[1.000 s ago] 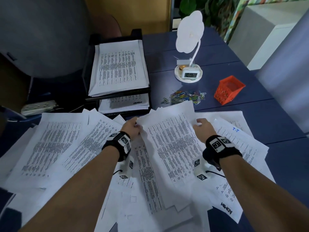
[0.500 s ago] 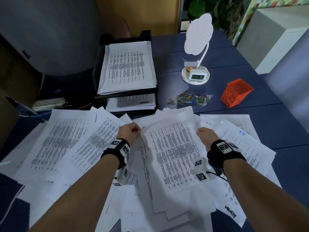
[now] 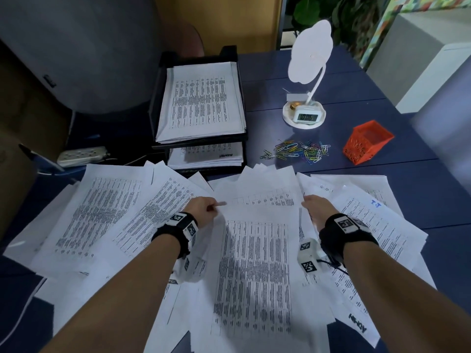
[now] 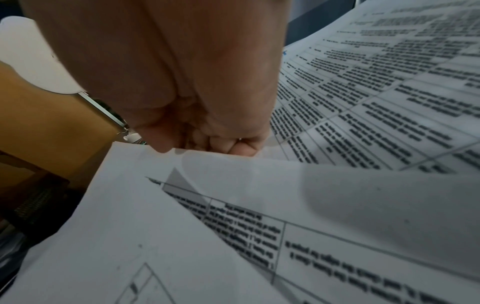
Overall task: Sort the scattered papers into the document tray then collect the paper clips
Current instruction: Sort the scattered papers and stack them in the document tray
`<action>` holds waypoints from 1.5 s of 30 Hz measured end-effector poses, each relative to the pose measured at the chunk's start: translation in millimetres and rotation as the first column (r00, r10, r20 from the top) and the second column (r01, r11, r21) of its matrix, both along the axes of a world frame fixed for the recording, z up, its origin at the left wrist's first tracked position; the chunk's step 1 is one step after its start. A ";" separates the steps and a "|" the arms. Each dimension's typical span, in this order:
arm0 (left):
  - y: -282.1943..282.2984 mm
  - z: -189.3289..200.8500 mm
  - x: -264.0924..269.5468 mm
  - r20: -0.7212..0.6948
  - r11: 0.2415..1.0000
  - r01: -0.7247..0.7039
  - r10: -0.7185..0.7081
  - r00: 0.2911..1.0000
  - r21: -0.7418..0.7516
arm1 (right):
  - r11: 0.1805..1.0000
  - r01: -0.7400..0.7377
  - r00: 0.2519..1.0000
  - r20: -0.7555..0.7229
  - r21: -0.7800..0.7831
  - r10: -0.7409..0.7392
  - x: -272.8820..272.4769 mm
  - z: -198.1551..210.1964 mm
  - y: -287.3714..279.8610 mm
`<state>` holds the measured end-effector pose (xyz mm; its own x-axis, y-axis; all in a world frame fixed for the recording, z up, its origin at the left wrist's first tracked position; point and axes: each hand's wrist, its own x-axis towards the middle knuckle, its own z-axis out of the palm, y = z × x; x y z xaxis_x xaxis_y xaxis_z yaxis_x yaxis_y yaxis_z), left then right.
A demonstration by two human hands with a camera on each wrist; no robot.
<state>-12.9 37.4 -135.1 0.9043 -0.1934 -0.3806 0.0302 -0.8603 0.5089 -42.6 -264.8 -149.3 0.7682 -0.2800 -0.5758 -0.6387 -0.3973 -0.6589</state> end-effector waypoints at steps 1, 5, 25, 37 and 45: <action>-1.7 -0.4 0.0 -0.009 1.000 -0.021 0.021 1.000 -0.003 | 1.000 0.003 0.999 0.051 -0.013 -0.002 0.0 -6.2 -1.6; -5.3 -1.8 5.2 0.007 0.972 -0.208 0.210 0.978 -0.111 | 0.999 0.053 0.997 0.062 0.007 -0.054 -2.6 -6.4 -4.7; -37.1 22.9 4.9 -0.155 0.746 -0.399 0.377 0.913 -0.533 | 0.916 0.085 0.920 0.321 0.391 -0.223 0.0 45.6 21.3; -38.9 120.4 -3.8 0.162 0.414 -0.128 0.596 0.787 -0.901 | 0.930 -0.060 0.633 0.734 0.362 -0.245 9.3 153.5 69.2; -37.3 125.4 4.7 0.122 0.423 -0.165 0.575 0.809 -0.891 | 0.936 -0.025 0.678 0.694 0.352 -0.243 11.5 139.6 69.1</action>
